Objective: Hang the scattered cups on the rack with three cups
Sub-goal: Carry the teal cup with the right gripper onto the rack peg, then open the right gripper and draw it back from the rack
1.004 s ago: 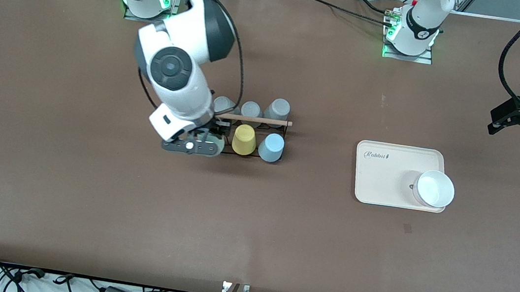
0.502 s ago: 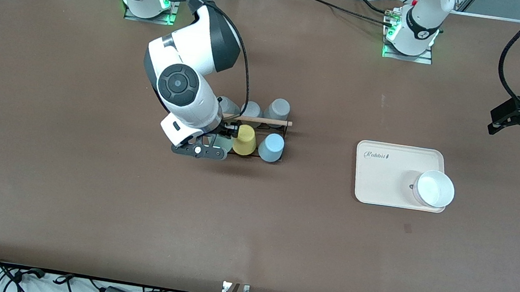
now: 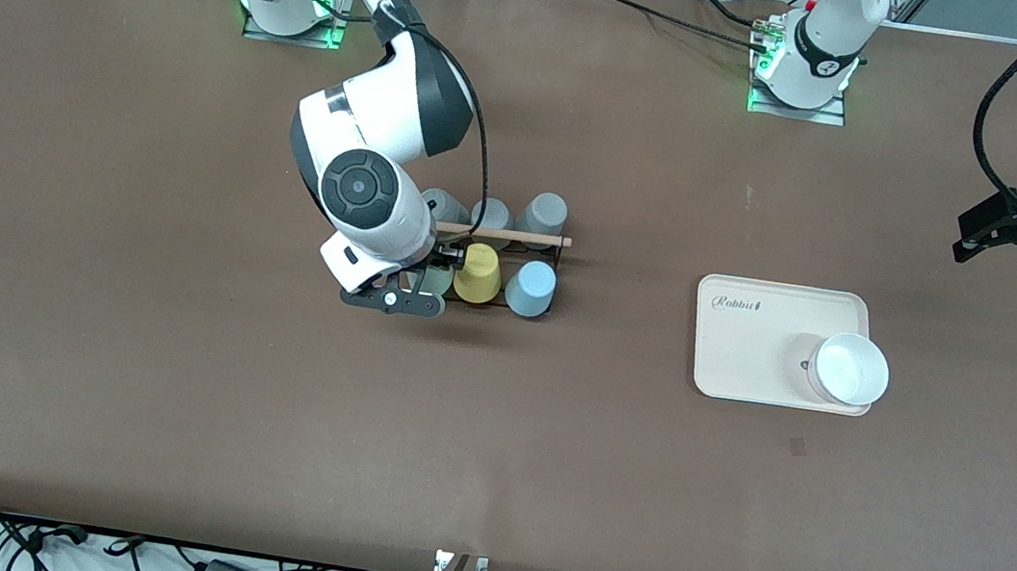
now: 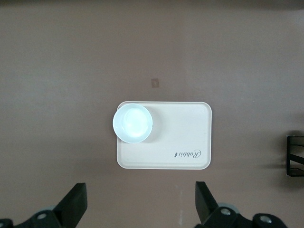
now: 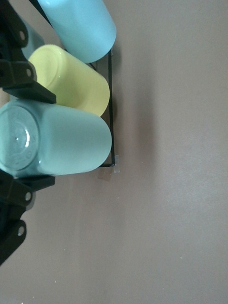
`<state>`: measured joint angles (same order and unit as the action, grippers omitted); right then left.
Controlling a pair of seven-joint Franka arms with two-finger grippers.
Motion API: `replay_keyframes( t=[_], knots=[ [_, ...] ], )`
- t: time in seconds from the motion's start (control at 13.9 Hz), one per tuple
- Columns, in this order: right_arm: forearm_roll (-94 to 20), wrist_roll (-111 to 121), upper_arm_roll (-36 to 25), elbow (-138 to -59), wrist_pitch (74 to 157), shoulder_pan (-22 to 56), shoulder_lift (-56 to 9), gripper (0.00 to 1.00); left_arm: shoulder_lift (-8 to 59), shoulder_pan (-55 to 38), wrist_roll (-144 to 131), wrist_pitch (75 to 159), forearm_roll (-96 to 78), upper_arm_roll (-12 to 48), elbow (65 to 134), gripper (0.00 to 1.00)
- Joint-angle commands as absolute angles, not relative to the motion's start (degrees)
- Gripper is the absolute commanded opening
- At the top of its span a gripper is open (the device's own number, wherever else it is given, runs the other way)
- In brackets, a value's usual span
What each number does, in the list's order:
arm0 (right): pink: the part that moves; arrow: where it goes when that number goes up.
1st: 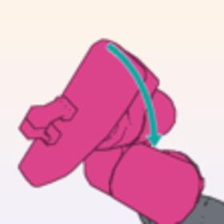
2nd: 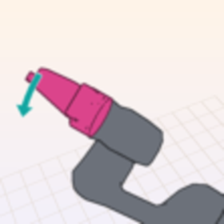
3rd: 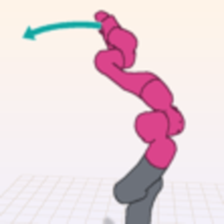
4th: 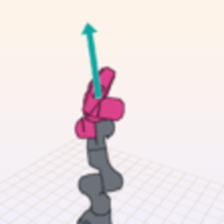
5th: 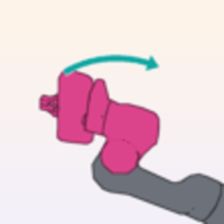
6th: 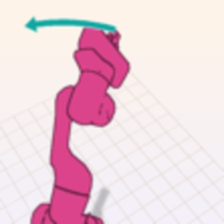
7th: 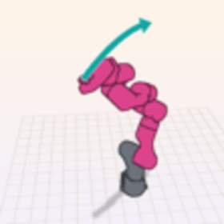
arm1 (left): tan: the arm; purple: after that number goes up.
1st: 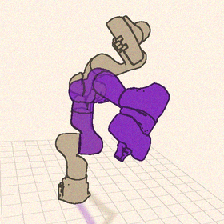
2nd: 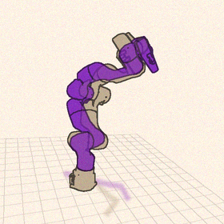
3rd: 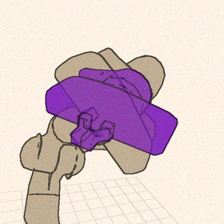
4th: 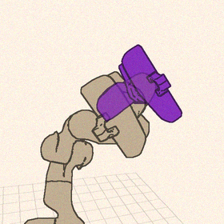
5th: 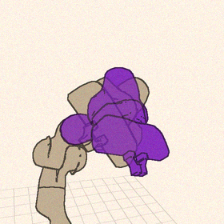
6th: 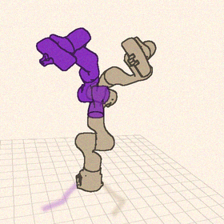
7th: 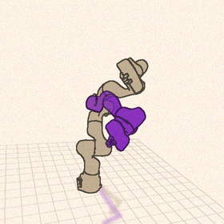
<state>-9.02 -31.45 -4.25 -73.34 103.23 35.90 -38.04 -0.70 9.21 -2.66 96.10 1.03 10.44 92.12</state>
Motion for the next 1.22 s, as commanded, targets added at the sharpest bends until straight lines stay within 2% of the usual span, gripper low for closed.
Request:
replay_keyframes(
  t=[0.0,0.29,0.36,0.43,0.79,0.86,1.15],
  knots=[
    [-9.3,-32.3,-4.4,-72.1,102.7,36.1,-40.0,0.27,-2.1,9.8,-2.4,95.8,0.3,10.5,93.5,1.0],
    [-9.4,-32.5,-4.4,-72.1,102.8,36.1,-41.7,0.28,-2.0,9.7,-2.4,95.4,0.3,10.6,93.4,1.0],
    [-9.5,-32.9,-4.4,-72.1,102.8,36.1,-41.9,0.56,-1.9,9.7,-2.4,95.4,0.3,10.6,93.4,1.0],
    [-9.7,-33.4,-4.4,-72.1,102.7,36.1,-41.8,1.0,-1.9,9.7,-2.4,95.4,0.3,10.5,93.4,1.0],
    [-9.6,-37.5,-5.2,-71.1,102.0,35.6,-38.9,1.0,-1.6,9.7,-3.0,95.4,0.2,10.6,93.3,1.0],
    [-9.3,-37.4,-5.4,-71.1,101.7,35.1,-36.7,1.0,-1.3,9.6,-3.0,95.4,0.2,10.9,93.3,1.0],
    [-9.0,-32.5,-13.2,-71.1,99.5,32.0,-30.9,1.0,-0.3,9.1,-3.2,95.4,0.1,11.1,93.2,1.0]
  ],
)
